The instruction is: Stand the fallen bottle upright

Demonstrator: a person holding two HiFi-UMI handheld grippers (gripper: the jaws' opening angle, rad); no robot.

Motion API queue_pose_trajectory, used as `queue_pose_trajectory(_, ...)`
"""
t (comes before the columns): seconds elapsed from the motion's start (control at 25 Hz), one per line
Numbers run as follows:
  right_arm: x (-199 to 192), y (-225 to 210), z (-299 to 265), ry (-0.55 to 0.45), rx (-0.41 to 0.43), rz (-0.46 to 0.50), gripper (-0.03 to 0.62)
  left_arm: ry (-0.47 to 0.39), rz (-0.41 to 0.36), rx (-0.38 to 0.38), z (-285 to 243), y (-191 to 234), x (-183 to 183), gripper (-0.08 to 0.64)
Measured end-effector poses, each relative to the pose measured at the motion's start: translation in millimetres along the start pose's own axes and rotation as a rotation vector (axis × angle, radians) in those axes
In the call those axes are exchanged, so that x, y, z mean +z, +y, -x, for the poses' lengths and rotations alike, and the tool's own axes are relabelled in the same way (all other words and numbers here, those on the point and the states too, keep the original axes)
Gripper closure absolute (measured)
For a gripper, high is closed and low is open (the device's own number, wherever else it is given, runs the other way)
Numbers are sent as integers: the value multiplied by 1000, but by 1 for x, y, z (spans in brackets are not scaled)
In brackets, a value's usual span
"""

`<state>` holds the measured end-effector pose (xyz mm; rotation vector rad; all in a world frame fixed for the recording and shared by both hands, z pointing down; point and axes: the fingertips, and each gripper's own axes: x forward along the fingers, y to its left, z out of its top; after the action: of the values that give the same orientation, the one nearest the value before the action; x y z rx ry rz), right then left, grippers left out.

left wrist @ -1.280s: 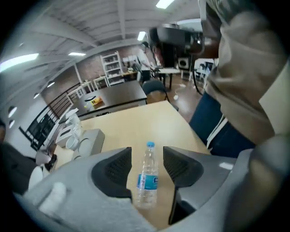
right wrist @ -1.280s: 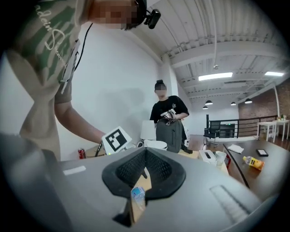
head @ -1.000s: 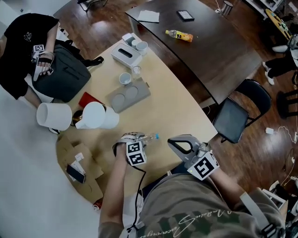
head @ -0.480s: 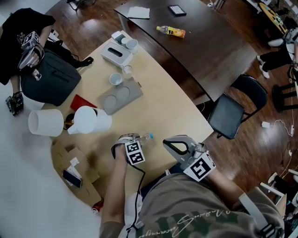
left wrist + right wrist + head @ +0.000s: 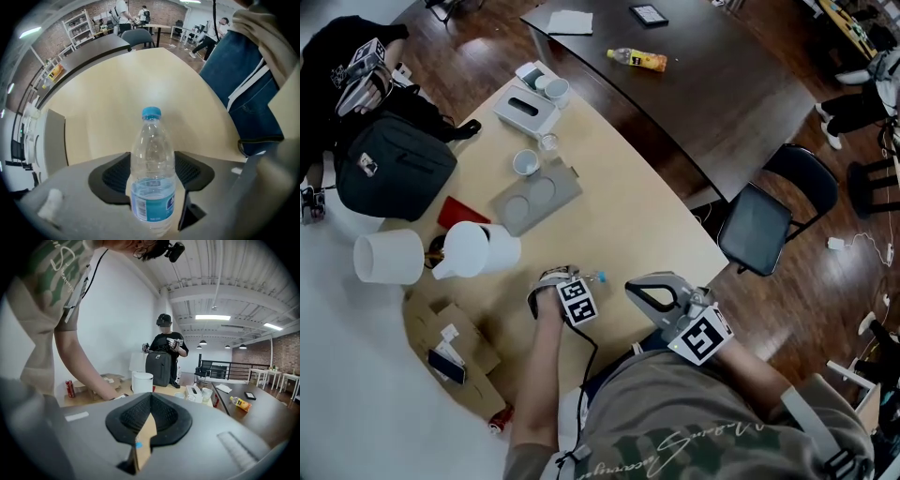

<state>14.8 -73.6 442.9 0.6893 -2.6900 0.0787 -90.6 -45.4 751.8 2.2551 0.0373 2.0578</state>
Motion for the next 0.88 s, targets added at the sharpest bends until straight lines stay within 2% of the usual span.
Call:
queue_pose_trajectory(0.08,-2,-4,3,0,-10,-3,588,-2,-13,3,-1,-1,0,253)
queue_pose_trajectory(0.16,-6,-9,6,10,-22,-8,588,-40,-12,5,1,0,2,255)
queue_pose_trajectory(0.32,-4,-14,10,18,-38,-8,588,-137,15,47,11,0,1,262)
queue_pose_trajectory(0.4,-2,-13,11,21,-37,1,588,-227,55,89,25,-1,4,262)
queue_pose_trajectory(0.52,1,-10,12,25,-33,19,588,-459,169,158,63,-3,12,262)
queue_pose_trajectory(0.64,8,-1,9,28,-25,43,588,-722,243,240,113,-1,12,264)
queue_pose_trajectory(0.8,16,19,10,50,-8,75,588,-1150,380,317,177,1,15,267)
queue_pose_trajectory(0.88,18,32,8,61,-1,56,588,-1272,429,340,187,2,10,267)
